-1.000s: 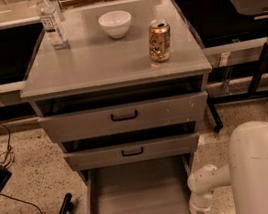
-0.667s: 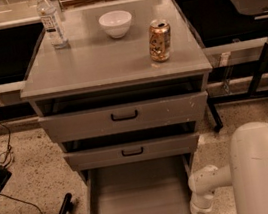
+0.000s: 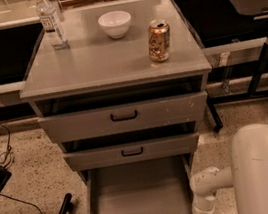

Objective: Open bottom drawer

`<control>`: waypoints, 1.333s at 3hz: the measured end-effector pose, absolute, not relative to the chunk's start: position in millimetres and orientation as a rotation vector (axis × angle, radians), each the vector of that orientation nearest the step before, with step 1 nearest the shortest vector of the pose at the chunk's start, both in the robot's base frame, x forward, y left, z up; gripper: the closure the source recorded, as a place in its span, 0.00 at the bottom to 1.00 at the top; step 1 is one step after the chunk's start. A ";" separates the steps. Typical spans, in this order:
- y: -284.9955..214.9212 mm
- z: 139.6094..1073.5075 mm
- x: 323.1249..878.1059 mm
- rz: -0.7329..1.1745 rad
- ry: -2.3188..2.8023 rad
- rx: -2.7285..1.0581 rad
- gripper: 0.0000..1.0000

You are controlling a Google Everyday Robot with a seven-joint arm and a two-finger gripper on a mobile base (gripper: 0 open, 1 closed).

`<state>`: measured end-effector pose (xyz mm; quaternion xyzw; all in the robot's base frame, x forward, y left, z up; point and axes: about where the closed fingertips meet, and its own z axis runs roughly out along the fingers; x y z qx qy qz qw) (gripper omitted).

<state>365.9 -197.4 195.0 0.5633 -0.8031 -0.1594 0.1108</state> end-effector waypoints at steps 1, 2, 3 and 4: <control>-199.4 194.4 358.4 -0.492 -2.344 1.636 1.00; -199.0 194.3 361.5 -0.493 -2.343 1.636 1.00; -199.3 194.4 354.6 -0.520 -2.327 1.619 1.00; -198.8 194.4 358.9 -0.520 -2.327 1.619 0.81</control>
Offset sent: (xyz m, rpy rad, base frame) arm -0.1718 -0.0679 -0.0026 0.1144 0.3694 0.1521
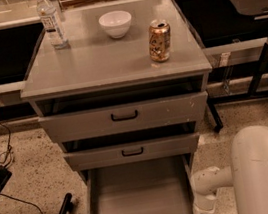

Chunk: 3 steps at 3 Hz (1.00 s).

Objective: Open bottom drawer

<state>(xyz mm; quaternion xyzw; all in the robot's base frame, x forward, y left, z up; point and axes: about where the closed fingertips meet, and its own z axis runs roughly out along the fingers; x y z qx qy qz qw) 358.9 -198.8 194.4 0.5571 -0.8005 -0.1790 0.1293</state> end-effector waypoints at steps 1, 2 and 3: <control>-198.8 194.3 358.9 -0.520 -2.327 1.619 0.58; -198.8 194.3 358.9 -0.520 -2.327 1.619 0.34; -198.8 194.3 358.8 -0.520 -2.327 1.619 0.11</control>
Offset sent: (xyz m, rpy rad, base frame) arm 0.0000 0.0000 0.0000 0.0000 0.0000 0.0000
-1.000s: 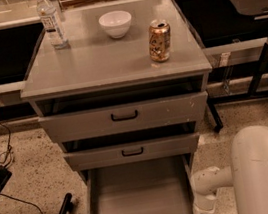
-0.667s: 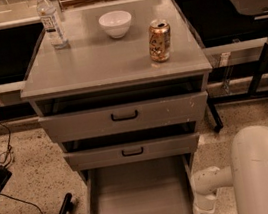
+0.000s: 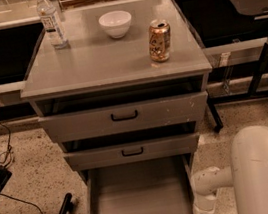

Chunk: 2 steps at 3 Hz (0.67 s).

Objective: Open bottom drawer

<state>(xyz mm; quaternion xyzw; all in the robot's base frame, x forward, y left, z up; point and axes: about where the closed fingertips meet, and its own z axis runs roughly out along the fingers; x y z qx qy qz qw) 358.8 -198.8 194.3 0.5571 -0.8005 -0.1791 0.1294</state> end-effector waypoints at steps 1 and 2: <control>-198.8 194.3 358.8 -0.520 -2.327 1.619 0.00; -200.5 216.6 355.9 -0.506 -2.337 1.665 0.00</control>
Offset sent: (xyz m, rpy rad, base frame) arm -0.0036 -0.0053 0.0675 0.0308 -0.1109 0.0478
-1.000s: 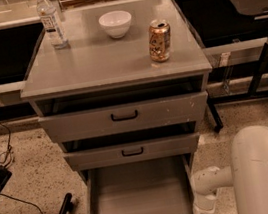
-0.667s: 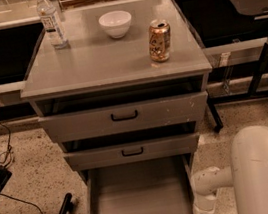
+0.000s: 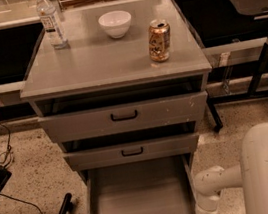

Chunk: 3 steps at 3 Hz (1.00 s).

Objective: Open bottom drawer

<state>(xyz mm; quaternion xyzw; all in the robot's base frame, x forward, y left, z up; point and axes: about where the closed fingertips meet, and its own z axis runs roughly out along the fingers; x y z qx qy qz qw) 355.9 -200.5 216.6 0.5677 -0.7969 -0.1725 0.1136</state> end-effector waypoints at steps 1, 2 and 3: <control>-200.3 266.1 354.9 -0.418 -2.388 1.743 0.00; -197.7 326.2 332.6 -0.321 -2.420 1.772 0.00; -184.3 388.4 278.9 -0.282 -2.401 1.767 0.00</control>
Offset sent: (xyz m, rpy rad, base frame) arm -0.0466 -0.0301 0.3040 -0.1987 -0.3645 0.1190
